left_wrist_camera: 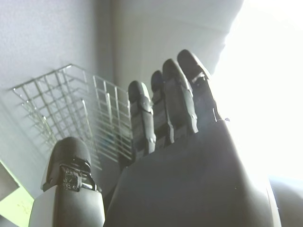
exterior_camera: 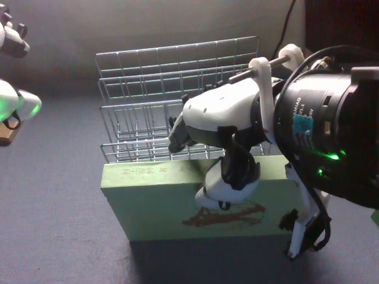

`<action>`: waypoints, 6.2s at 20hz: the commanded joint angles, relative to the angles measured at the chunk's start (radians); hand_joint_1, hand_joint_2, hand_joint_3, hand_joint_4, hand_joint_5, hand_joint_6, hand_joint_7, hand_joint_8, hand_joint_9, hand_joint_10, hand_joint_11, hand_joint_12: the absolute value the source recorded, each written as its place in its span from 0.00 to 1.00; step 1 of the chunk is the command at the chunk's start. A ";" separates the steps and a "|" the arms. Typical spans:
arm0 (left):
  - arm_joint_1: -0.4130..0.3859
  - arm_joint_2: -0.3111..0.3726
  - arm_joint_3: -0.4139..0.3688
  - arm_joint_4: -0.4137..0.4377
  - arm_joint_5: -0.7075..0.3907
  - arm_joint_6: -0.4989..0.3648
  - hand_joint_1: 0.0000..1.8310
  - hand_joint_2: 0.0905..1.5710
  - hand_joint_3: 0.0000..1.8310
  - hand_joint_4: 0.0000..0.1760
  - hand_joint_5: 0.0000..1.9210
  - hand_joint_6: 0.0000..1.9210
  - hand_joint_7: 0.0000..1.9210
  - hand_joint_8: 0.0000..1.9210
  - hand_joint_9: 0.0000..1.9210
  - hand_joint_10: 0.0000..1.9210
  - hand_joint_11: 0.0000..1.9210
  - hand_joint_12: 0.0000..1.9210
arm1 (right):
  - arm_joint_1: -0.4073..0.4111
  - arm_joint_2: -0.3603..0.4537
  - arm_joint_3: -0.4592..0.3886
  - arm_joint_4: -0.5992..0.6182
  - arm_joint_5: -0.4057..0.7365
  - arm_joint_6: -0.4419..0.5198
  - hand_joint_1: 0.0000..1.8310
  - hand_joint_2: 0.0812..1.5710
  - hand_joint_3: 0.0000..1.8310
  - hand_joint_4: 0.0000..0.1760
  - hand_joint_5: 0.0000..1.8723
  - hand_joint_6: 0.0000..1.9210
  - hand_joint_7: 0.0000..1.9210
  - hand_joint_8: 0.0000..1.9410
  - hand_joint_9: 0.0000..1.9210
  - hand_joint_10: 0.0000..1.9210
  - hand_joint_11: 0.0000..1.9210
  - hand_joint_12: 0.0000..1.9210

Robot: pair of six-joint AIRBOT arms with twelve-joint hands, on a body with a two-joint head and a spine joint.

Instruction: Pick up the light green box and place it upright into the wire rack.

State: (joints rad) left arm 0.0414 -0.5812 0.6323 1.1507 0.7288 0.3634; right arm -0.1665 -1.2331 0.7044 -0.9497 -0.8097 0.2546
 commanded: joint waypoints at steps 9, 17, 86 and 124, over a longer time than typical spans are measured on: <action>-0.013 0.007 -0.004 0.080 -0.019 0.010 0.11 0.78 0.00 0.14 0.21 0.00 0.13 0.00 0.14 0.00 0.00 0.38 | 0.034 0.006 0.000 -0.011 0.036 -0.016 0.75 0.72 0.00 0.00 0.46 0.49 0.49 0.57 0.44 0.72 0.37 0.78; -0.018 0.010 -0.004 0.079 -0.010 0.012 0.11 0.78 0.00 0.14 0.21 0.00 0.13 0.00 0.14 0.00 0.00 0.39 | 0.119 0.045 -0.006 0.070 0.042 -0.061 0.75 0.72 0.00 0.00 0.47 0.47 0.49 0.59 0.41 0.76 0.35 0.83; -0.020 0.023 -0.021 0.038 -0.021 0.012 0.11 0.79 0.00 0.15 0.21 0.00 0.13 0.00 0.14 0.00 0.00 0.37 | 0.001 -0.237 0.386 -0.286 0.162 0.061 0.74 0.73 0.00 0.00 0.44 0.53 0.47 0.61 0.41 0.76 0.36 0.80; -0.010 -0.074 -0.159 0.048 0.068 -0.118 0.12 0.78 0.00 0.15 0.21 0.00 0.13 0.00 0.14 0.00 0.00 0.38 | 0.088 0.227 -0.053 -0.374 0.243 -0.067 0.46 0.59 0.00 0.00 0.24 0.00 0.28 0.00 0.24 0.03 0.03 0.68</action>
State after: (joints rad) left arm 0.0380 -0.6559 0.4736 1.1202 0.8009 0.2451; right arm -0.0910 -0.9993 0.6460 -1.2633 -0.5961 0.1886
